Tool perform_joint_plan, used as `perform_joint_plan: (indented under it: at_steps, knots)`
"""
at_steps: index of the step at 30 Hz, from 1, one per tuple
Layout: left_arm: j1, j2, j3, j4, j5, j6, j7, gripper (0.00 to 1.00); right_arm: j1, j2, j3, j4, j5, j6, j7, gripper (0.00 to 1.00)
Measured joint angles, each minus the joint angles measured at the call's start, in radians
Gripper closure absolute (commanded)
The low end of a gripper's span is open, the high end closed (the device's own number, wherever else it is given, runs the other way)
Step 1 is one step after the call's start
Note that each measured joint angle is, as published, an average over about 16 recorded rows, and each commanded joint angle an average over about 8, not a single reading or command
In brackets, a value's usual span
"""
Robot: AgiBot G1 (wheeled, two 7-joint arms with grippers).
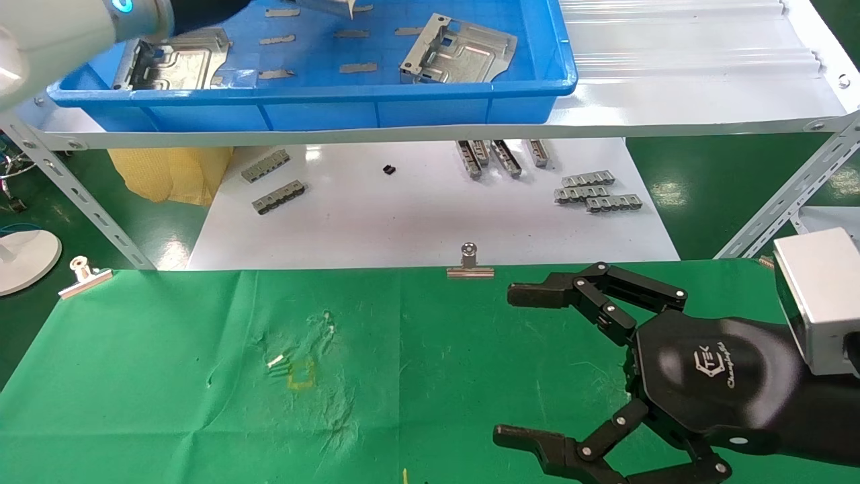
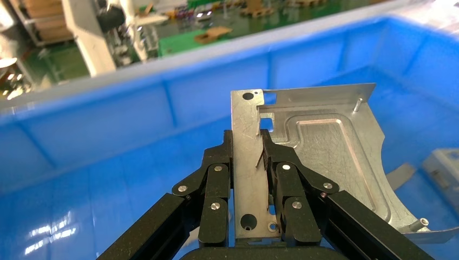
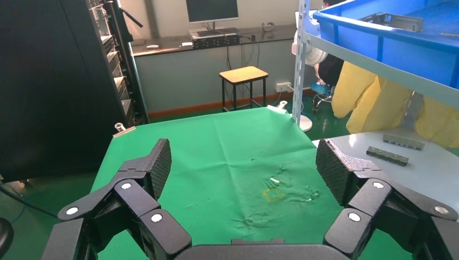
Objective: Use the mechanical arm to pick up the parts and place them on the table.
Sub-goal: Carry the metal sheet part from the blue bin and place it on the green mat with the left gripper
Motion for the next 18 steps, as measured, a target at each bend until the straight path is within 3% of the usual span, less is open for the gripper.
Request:
perform_joint_plan:
  at_steps: [6, 18]
  knots:
    - [0.000, -0.057, -0.026, -0.027, -0.043, 0.175, 0.071, 1.00, 0.000, 0.000, 0.000, 0.000, 0.000, 0.000, 0.000, 0.00]
    - [0.058, -0.209, -0.049, -0.097, -0.109, 0.680, 0.262, 1.00, 0.000, 0.000, 0.000, 0.000, 0.000, 0.000, 0.000, 0.00]
